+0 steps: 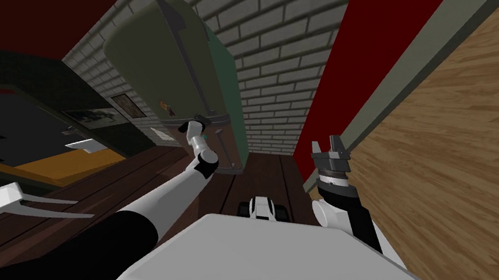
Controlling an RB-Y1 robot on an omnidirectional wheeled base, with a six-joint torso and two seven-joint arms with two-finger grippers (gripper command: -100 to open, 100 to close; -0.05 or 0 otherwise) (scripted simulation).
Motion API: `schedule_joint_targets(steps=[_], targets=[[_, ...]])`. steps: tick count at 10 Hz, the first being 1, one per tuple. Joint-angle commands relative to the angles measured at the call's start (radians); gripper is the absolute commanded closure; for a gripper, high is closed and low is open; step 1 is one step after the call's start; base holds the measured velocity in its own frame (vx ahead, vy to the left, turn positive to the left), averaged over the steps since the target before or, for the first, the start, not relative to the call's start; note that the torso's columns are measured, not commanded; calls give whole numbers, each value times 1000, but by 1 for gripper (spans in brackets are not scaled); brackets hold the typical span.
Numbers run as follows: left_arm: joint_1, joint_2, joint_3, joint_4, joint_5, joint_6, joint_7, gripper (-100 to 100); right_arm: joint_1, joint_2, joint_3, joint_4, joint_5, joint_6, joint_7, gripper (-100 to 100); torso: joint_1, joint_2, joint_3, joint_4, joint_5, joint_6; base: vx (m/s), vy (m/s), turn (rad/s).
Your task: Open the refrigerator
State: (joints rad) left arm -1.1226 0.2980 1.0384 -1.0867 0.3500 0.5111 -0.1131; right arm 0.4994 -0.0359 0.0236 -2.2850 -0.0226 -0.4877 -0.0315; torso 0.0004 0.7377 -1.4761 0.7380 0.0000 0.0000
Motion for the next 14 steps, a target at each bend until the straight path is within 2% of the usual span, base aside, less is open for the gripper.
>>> schedule_joint_targets(steps=[1,2,3,4,5,6,7,8,9,10,11,12,13,14], targets=[[-45,2,48,39,1,31,-23,-100,0,0,0,0,0,0,0,0,1,0,0,0,0,0,-14,-90,16],[-69,9,70,61,2,44,-34,-100,0,0,0,0,0,0,0,0,2,1,0,0,1,0,-5,-95,16],[-54,4,57,46,1,37,-26,-100,0,0,0,0,0,0,0,0,1,0,0,0,0,0,2,-47,5],[-75,18,70,48,-17,59,-26,-100,0,0,0,0,0,0,0,0,2,0,0,0,1,0,92,-5,-3],[-66,17,64,58,-3,43,-30,-100,0,0,0,0,0,0,0,0,3,-4,-2,-1,1,0,60,0,3],[-68,19,64,59,-4,45,-31,100,0,0,0,0,0,0,0,0,2,-2,-1,-1,1,0,9,2,14],[-69,4,15,64,16,27,19,100,0,0,0,0,0,0,0,0,0,1,1,-1,1,2,-115,153,204],[-69,4,-13,64,16,27,40,100,0,0,-1,0,0,0,0,0,6,7,4,1,2,0,-152,185,82],[-69,4,-41,64,16,27,42,100,0,-1,0,0,0,0,0,0,7,8,5,4,2,-3,-90,120,-13],[-69,-13,-73,71,35,11,86,100,0,0,0,0,0,0,0,0,2,5,3,6,-1,-4,-151,198,156],[-69,-13,-103,71,35,11,114,100,0,-1,-1,0,0,0,0,0,6,7,5,8,-1,-7,-149,175,107],[-69,-13,-137,71,35,11,115,100,0,0,0,0,0,0,0,0,6,8,5,10,0,-8,-81,92,16],[-69,-13,-147,71,35,11,115,100,0,0,0,0,0,0,0,0,2,5,3,10,-2,-7,-28,36,10],[-68,-29,-187,78,53,-6,159,100,0,0,0,0,0,0,0,0,-3,3,2,11,-5,-6,-115,138,241]])
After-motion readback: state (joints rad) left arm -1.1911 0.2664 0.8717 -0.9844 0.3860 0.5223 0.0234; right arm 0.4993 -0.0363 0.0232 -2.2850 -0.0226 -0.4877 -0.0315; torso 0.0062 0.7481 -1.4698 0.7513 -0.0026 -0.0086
